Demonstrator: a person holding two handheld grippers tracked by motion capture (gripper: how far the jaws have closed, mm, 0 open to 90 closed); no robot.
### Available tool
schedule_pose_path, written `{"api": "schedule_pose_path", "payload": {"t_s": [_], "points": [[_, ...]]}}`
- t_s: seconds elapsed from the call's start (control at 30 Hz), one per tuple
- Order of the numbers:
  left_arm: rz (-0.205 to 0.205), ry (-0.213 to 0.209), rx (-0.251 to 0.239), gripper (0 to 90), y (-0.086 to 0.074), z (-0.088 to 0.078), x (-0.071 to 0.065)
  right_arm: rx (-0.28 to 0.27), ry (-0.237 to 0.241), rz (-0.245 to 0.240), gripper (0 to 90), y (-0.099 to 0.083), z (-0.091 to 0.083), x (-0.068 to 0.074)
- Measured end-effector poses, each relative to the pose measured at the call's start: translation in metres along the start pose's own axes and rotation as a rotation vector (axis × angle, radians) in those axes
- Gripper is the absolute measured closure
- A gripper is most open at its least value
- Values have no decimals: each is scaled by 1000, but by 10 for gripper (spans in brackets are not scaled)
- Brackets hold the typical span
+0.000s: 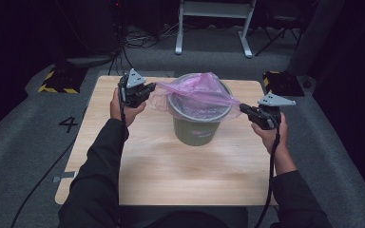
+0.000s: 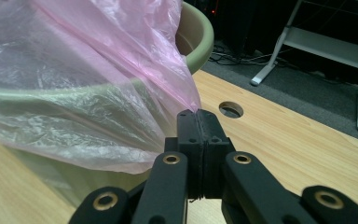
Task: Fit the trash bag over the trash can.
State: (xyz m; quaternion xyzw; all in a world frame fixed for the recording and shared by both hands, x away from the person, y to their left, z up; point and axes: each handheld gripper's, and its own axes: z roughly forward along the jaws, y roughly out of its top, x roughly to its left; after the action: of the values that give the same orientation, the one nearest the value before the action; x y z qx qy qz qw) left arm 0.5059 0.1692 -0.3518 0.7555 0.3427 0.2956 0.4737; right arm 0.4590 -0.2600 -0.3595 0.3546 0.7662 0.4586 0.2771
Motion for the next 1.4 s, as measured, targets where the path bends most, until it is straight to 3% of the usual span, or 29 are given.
{"api": "schedule_pose_path", "payload": {"t_s": [0.17,0.2,0.27,0.43,0.47,0.53,0.6,0.67,0.73,0.8,0.97,1.07,1.1,1.13,1.17,1.2,1.23,1.27,1.4], "points": [[-50,5,-5,868,-10,17,-1,-17,13,0,892,-2,7,-1],[-57,5,-15,821,-11,17,-2,-14,19,1,892,-3,7,-1],[-74,-3,-37,627,-13,13,-4,-20,21,4,892,-4,5,-1],[-11,-20,-68,317,-16,-18,-15,-20,36,-13,899,-7,-3,0],[-6,-44,-69,277,-18,-27,-17,-21,38,-13,899,-7,-4,1],[1,-84,-72,227,-23,-39,-19,-24,44,-14,900,-7,-6,2],[31,-97,-48,200,-29,-51,-22,-26,49,-19,899,-6,-9,4],[24,-113,-50,169,-36,-65,-25,-24,49,-26,899,-6,-10,6],[27,-151,-67,180,-42,-73,-32,-23,53,-28,899,-6,-11,7],[72,-185,-62,195,-49,-75,-47,-23,56,-30,899,-6,-12,8],[163,-232,-22,185,-50,-59,-83,-13,68,-32,894,-3,-9,11],[199,-209,-8,261,-46,-44,-90,-15,73,-35,892,-1,-9,13],[206,-186,-2,351,-45,-40,-91,-15,84,-34,892,0,-10,15],[225,-156,10,351,-43,-36,-92,-15,84,-34,892,0,-10,15],[243,-134,20,457,-42,-33,-92,-14,96,-38,892,0,-10,16],[250,-112,21,457,-41,-30,-92,-14,96,-38,892,0,-10,16],[246,-94,17,542,-40,-27,-91,-11,107,-45,893,0,-10,18],[244,-87,18,542,-40,-26,-89,-11,107,-45,893,0,-10,18],[235,-87,13,755,-39,-21,-83,-7,130,-49,894,-3,-11,22]]}}
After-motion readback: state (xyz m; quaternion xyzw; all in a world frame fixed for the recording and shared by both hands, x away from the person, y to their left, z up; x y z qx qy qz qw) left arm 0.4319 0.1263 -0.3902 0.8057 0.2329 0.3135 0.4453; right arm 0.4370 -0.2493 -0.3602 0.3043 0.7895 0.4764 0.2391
